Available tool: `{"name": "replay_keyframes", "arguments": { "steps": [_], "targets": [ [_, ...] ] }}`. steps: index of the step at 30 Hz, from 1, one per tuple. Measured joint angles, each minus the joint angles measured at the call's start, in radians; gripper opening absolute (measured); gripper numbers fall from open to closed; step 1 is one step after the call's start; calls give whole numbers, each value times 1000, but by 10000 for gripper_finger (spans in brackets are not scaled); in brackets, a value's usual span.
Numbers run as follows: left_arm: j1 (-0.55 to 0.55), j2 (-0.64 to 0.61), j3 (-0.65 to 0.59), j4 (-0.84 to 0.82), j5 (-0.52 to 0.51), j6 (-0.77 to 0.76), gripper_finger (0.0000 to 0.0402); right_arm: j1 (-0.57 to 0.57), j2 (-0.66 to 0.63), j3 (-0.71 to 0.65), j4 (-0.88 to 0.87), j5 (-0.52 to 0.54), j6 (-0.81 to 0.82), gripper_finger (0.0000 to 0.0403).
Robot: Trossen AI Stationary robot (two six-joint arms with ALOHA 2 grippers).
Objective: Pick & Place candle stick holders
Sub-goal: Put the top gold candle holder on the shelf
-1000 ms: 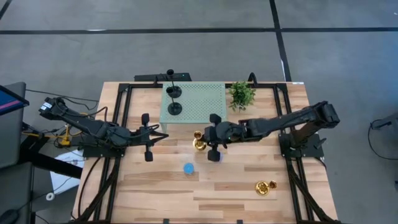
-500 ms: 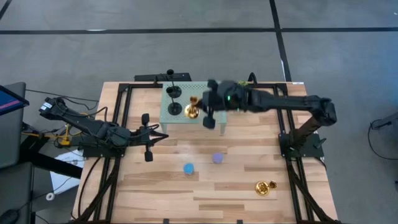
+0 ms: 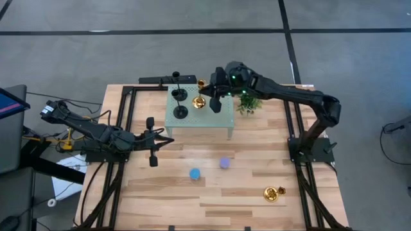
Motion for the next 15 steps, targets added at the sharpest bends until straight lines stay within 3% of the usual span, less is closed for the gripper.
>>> {"name": "replay_keyframes", "arguments": {
  "steps": [6, 15],
  "targets": [
    [0, 0, 0, 0, 0, 0, 11, -30, 62, 35, 0, -2, 6, 0],
    [0, 0, 0, 0, 0, 0, 11, -60, 165, 196, -99, -1, -13, 0]
  ]
}}
